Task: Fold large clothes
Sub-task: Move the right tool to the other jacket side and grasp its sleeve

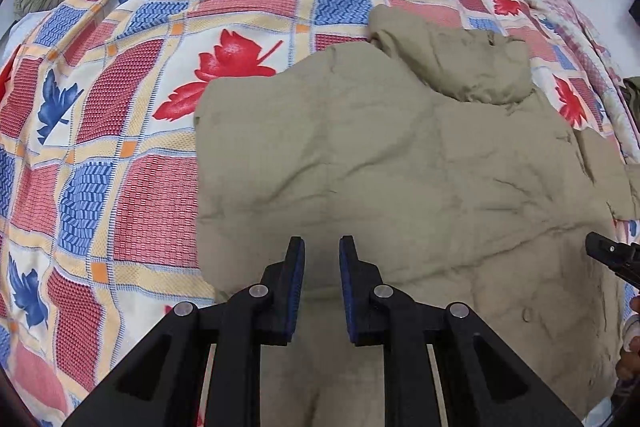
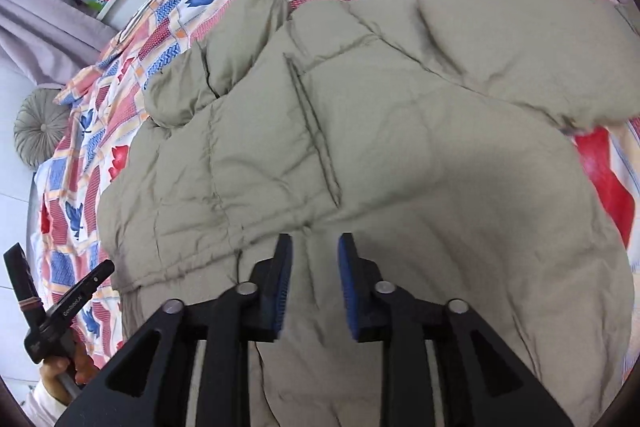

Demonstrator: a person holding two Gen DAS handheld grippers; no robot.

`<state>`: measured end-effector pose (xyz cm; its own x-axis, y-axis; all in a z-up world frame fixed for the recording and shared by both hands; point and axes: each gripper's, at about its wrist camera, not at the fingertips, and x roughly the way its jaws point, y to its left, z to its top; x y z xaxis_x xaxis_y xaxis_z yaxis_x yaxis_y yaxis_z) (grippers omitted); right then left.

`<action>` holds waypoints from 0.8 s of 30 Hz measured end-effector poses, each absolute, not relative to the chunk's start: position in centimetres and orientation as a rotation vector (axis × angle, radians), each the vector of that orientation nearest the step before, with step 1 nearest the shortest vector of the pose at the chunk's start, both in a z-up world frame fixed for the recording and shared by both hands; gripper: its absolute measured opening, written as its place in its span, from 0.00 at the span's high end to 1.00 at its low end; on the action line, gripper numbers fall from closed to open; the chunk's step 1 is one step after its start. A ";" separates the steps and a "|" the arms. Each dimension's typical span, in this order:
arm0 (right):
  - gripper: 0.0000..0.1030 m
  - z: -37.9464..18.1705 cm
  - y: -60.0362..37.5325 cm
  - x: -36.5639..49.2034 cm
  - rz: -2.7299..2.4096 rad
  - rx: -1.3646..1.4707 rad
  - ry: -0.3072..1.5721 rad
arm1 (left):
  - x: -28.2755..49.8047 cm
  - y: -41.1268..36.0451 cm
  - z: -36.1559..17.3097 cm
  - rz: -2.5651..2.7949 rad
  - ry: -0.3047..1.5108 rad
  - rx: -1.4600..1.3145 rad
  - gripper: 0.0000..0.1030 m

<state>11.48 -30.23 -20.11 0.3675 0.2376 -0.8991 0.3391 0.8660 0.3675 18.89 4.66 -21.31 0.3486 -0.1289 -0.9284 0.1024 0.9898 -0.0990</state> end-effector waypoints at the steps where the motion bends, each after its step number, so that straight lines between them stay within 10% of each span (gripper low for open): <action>1: 0.61 -20.0 -30.7 10.8 -0.075 0.569 1.214 | 18.5 3.9 -21.0 -0.160 1.209 -0.028 0.81; 10: 0.51 -19.4 -34.4 4.9 -0.123 0.690 1.231 | 14.1 -3.1 -20.0 -0.253 1.248 -0.042 0.81; 11: 0.51 -19.3 -34.8 4.4 -0.128 0.699 1.233 | 13.7 -3.8 -20.0 -0.264 1.258 -0.037 0.61; 12: 0.50 -19.2 -35.3 3.6 -0.133 0.713 1.235 | 13.4 -4.5 -20.0 -0.267 1.269 -0.032 0.05; 24: 0.22 -18.9 -43.0 -2.1 -0.212 0.856 1.178 | 10.9 -12.0 -19.4 -0.276 1.283 0.030 0.01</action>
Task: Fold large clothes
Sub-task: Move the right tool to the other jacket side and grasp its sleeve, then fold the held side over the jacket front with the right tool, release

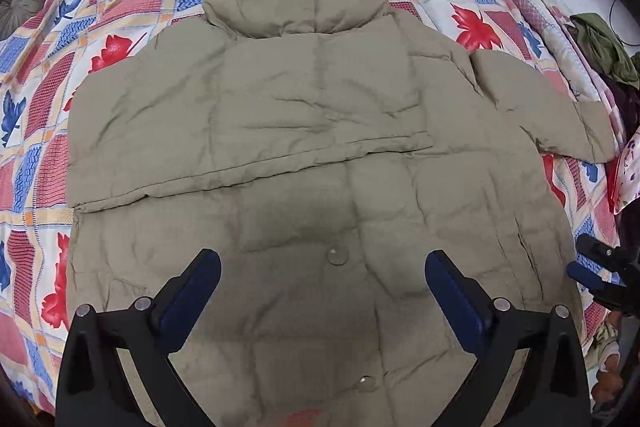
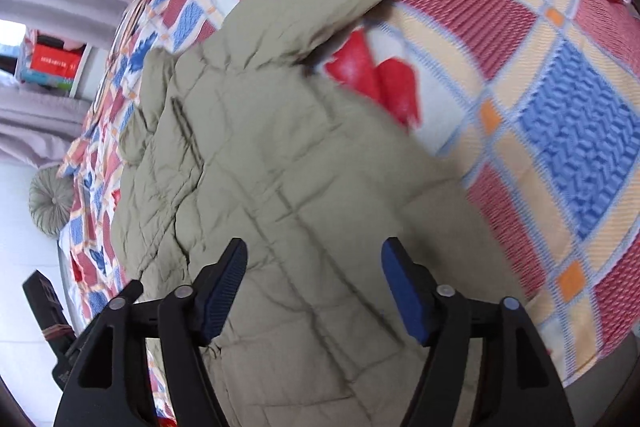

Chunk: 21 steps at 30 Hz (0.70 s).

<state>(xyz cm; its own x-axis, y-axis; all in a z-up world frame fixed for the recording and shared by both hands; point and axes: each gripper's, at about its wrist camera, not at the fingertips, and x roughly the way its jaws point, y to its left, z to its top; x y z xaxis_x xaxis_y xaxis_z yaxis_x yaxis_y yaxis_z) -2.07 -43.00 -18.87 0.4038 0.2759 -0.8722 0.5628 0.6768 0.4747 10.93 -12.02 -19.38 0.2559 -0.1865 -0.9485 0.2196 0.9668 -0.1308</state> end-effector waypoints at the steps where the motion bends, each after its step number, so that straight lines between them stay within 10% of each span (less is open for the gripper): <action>1: 0.20 -18.7 -43.8 -2.4 -0.215 0.866 1.162 | 11.1 -12.6 -19.5 -0.280 1.289 0.036 0.01; 8: 0.00 -17.6 -49.8 -3.3 -0.218 0.917 1.052 | 11.0 -17.2 -19.9 -0.283 1.316 0.056 0.01; 21: 0.00 -18.9 -62.3 -0.9 -0.294 1.152 0.856 | 11.7 -20.8 -21.0 -0.258 1.360 0.024 0.01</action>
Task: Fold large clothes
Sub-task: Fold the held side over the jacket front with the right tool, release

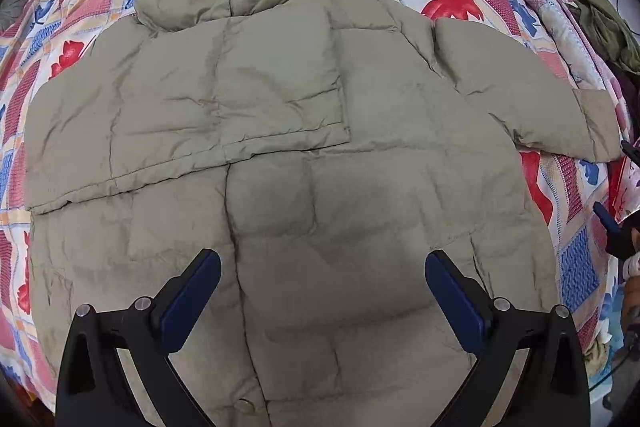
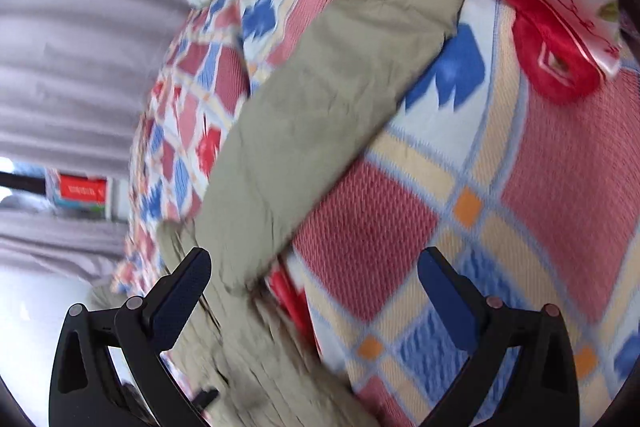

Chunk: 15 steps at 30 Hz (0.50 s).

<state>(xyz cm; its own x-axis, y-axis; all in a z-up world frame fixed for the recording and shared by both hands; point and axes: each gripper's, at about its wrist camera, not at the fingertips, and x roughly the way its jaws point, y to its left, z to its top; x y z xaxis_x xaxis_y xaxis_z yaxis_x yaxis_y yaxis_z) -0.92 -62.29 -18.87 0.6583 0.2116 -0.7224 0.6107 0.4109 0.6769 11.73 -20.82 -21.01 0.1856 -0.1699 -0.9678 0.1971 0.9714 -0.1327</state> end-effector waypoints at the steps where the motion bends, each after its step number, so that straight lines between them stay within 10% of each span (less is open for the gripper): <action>1: 0.00 -19.1 -63.1 -0.6 -0.297 1.182 0.837 | 11.7 -20.9 -21.1 -0.253 1.363 0.014 0.01; 15: 0.01 -24.2 -70.8 5.2 -0.384 1.391 0.676 | 14.1 -24.2 -22.0 -0.245 1.358 0.013 0.01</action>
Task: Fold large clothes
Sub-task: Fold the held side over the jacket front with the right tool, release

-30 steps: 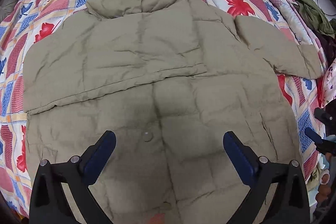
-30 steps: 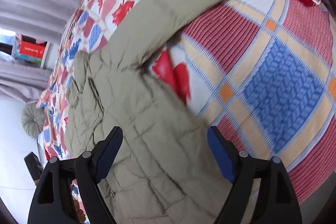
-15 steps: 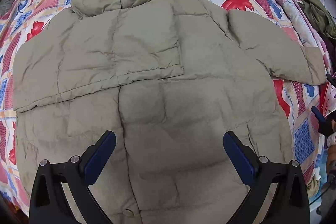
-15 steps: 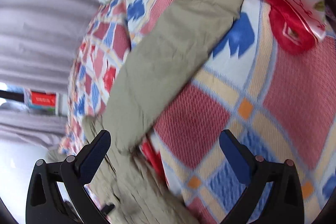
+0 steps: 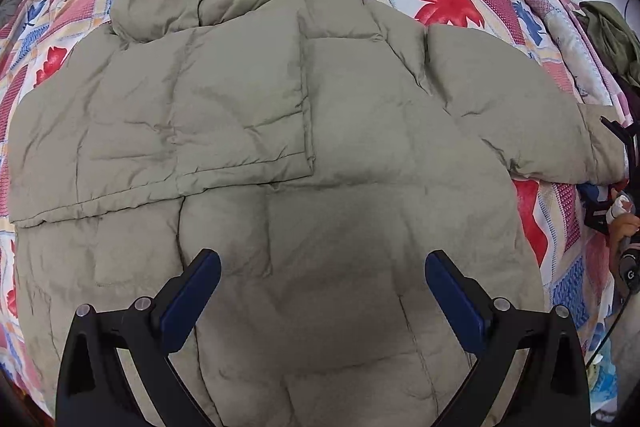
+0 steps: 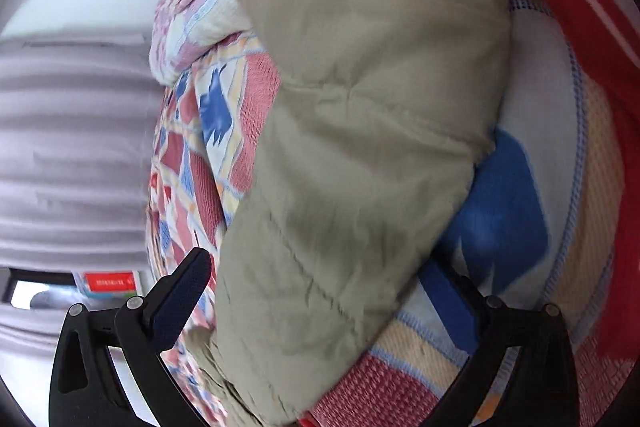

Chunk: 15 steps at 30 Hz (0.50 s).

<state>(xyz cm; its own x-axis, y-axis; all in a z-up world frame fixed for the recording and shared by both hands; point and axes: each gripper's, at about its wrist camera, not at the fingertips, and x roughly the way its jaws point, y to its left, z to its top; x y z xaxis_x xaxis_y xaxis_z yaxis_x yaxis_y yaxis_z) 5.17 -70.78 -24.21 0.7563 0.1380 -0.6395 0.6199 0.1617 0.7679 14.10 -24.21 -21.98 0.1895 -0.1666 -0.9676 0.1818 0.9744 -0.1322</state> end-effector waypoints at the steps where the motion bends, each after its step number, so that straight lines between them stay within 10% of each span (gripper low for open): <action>1: 0.02 -24.5 -71.1 5.3 -0.380 1.416 0.665 | 14.3 -24.6 -22.0 -0.246 1.353 0.023 0.01; 3: 0.21 -25.0 -71.7 5.6 -0.354 1.478 0.652 | 14.6 -25.0 -21.9 -0.255 1.339 0.040 0.01; 4: 0.58 -25.5 -71.9 6.0 -0.328 1.521 0.660 | 14.7 -25.1 -21.9 -0.259 1.332 0.043 0.01; 6: 0.90 -26.2 -72.2 6.3 -0.321 1.584 0.679 | 15.0 -25.2 -21.7 -0.254 1.324 0.053 0.01; 15: 0.93 -18.4 -68.6 10.7 -0.108 1.366 0.630 | 16.5 -21.4 -20.9 -0.224 1.312 -0.004 0.01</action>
